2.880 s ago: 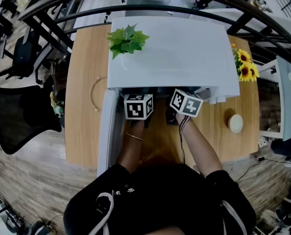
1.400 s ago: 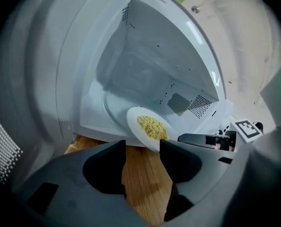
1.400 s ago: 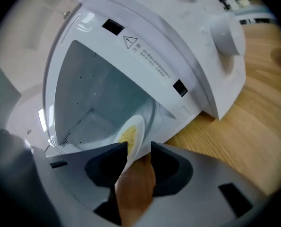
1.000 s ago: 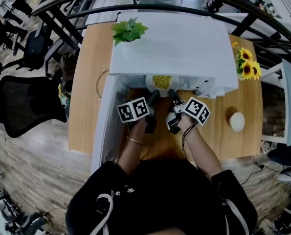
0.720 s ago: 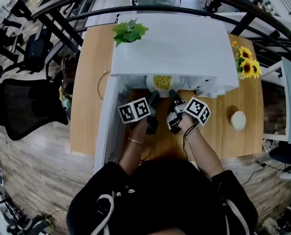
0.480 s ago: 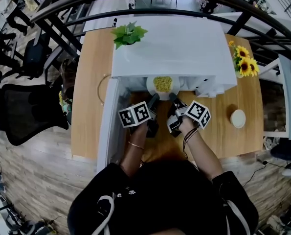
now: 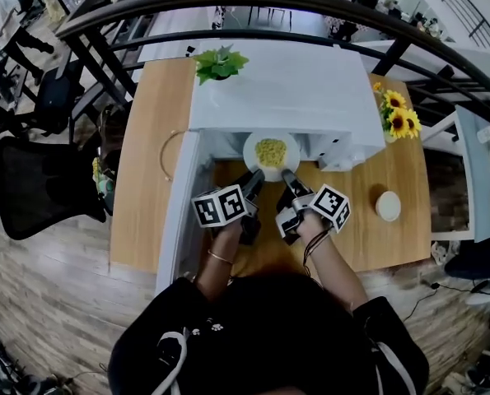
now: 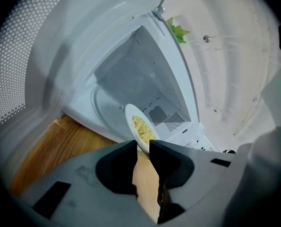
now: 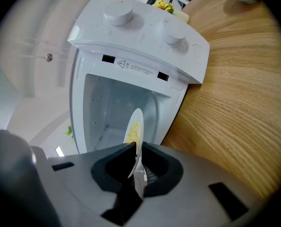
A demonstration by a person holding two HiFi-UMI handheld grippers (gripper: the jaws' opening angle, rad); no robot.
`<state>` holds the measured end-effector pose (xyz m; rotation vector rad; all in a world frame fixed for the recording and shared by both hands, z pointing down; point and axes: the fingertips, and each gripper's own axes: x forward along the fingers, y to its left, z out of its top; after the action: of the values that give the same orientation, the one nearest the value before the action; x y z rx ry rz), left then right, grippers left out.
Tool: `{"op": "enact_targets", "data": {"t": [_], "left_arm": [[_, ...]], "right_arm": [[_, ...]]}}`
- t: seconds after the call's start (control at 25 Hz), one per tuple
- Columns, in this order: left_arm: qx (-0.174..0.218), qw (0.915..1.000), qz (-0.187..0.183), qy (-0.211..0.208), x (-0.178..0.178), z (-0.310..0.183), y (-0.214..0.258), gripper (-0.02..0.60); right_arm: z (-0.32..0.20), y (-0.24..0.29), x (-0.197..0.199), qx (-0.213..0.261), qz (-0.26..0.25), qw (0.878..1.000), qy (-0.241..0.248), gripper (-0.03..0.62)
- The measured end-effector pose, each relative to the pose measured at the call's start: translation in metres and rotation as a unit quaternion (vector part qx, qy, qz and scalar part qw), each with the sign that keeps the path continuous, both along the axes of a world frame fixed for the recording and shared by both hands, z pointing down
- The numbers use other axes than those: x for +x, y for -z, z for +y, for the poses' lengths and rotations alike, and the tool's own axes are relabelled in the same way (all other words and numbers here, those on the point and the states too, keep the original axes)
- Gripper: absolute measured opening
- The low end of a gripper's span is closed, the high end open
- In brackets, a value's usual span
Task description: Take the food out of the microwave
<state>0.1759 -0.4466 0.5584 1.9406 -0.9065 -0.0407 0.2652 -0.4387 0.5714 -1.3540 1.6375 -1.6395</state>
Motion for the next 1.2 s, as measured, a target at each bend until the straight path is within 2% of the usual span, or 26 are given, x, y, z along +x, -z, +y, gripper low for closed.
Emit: {"op": "enact_targets", "data": {"t": [0.4,0.72,1.2], "left_arm": [[0.008,1.0000,0.003,0.003,0.016,0.058,0.021,0.083],[0.032,0.9994,0.009,0.007,0.027,0.108,0.046,0.084],[0.073,0.9971,0.012,0.019,0.028,0.157,0.079,0.084]], "right_arm": [[0.056,0.022,0.015,0.008,-0.005,1.000,0.020,0.035],[0.104,0.051,0.027,0.039,-0.007,0.999,0.032,0.032],[0.149,0.084,0.027,0.077,-0.004,0.995,0.056,0.034]]}}
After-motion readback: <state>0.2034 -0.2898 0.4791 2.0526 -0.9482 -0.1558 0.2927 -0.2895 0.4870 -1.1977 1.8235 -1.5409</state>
